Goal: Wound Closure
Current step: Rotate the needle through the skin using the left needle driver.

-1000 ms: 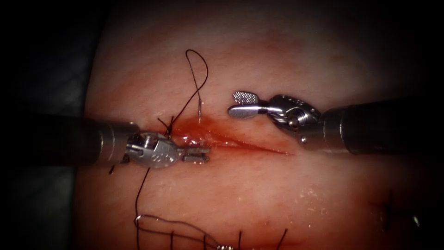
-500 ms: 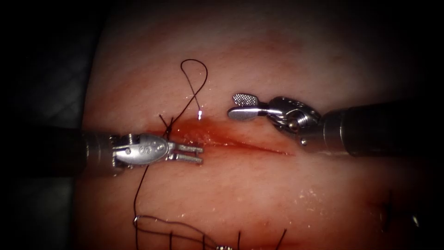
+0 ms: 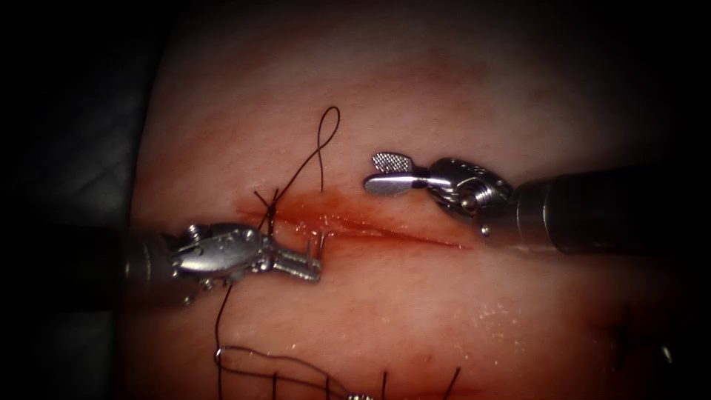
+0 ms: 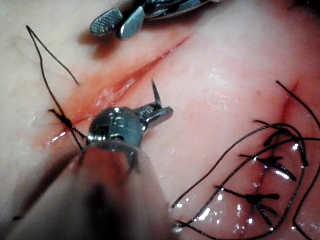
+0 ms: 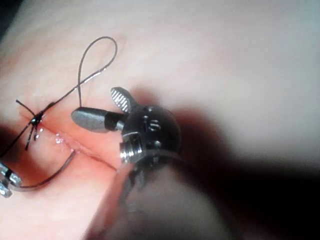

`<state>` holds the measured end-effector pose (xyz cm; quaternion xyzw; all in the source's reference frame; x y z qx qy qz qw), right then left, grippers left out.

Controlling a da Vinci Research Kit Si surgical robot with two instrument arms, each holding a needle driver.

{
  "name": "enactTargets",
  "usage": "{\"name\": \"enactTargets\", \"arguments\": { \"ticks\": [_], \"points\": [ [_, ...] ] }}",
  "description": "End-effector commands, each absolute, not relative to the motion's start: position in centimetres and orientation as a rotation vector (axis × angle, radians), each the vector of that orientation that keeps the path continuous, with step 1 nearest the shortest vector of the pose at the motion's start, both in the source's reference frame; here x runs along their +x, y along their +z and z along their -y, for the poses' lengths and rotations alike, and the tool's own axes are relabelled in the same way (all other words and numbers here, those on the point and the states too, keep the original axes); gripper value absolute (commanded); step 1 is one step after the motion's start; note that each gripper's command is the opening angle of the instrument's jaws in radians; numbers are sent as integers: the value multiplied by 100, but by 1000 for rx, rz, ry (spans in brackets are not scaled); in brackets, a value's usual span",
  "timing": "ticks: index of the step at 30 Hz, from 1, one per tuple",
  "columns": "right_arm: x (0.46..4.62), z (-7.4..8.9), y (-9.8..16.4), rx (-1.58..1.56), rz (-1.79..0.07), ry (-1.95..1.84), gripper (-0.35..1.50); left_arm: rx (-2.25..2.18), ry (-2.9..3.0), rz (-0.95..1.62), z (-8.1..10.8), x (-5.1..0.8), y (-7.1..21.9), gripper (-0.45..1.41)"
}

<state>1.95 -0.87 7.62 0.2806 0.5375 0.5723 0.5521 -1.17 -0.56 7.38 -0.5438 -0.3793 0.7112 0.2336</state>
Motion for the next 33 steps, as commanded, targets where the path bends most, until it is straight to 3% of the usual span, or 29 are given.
{"name": "enactTargets", "arguments": {
  "ticks": [1,7,16,19,22,24,26,33],
  "points": [
    [203,88,768,669,-1272,1358,51,-1505,1952,1053,58,-123,740,-45],
    [203,90,770,666,-1273,1355,51,-1624,1985,1038,52,-122,709,-45],
    [196,88,772,678,-1253,1350,99,-1923,2221,646,30,-122,661,-45],
    [195,87,773,662,-1245,1328,104,-2004,2262,526,23,-122,645,-45],
    [193,90,773,652,-1238,1335,83,-2074,2285,377,11,-120,627,-45],
    [193,94,773,648,-1232,1331,47,-2105,2323,241,-3,-117,613,-45],
    [193,98,775,648,-1212,1323,29,-2135,2333,150,-17,-115,602,-45],
    [194,104,779,640,-1199,1316,12,-2173,2352,19,-51,-111,590,-45]
  ]
}}
